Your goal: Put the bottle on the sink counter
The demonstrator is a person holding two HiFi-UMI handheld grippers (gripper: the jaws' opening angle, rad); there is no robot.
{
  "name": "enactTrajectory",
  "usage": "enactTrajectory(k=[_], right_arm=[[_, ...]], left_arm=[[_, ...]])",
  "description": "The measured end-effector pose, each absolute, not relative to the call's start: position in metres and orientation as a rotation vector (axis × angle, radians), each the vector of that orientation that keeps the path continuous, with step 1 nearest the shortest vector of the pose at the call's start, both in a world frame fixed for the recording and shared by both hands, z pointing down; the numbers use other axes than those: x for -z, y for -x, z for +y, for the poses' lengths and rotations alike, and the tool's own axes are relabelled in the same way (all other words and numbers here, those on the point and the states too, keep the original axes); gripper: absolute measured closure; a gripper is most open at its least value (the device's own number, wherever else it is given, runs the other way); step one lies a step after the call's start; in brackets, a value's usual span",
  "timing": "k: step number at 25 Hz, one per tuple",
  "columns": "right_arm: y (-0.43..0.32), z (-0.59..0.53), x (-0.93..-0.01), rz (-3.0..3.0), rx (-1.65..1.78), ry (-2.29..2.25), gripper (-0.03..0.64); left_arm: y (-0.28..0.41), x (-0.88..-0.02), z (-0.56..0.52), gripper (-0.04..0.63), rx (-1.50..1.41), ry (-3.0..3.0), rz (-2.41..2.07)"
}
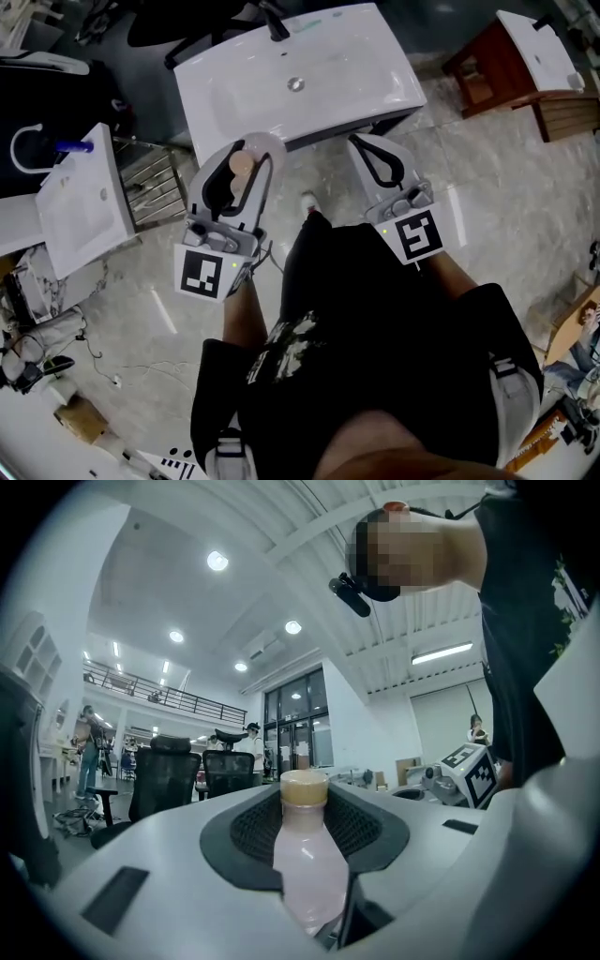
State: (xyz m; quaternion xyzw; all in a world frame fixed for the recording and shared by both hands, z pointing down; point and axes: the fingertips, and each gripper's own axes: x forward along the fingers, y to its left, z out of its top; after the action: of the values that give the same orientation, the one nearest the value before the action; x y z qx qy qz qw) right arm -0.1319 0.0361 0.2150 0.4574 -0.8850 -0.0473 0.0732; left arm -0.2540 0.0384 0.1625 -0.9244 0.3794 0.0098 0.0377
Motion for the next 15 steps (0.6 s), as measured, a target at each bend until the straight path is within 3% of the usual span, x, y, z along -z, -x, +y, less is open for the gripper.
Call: enactTrajectory(k=[8, 15], right_arm=[[0.172, -0.005, -0.226, -2.590, 0.128, -1.535, 0.621], [0.155, -0.016, -0.243, -2.438, 0.069, -1.672, 0.621]], left_arm=[[0.286, -0.179, -0.010, 0.446, 0.000, 2.937, 0.994], [0.277, -0.191, -0.041, 0.446, -0.039, 2.960, 0.803]])
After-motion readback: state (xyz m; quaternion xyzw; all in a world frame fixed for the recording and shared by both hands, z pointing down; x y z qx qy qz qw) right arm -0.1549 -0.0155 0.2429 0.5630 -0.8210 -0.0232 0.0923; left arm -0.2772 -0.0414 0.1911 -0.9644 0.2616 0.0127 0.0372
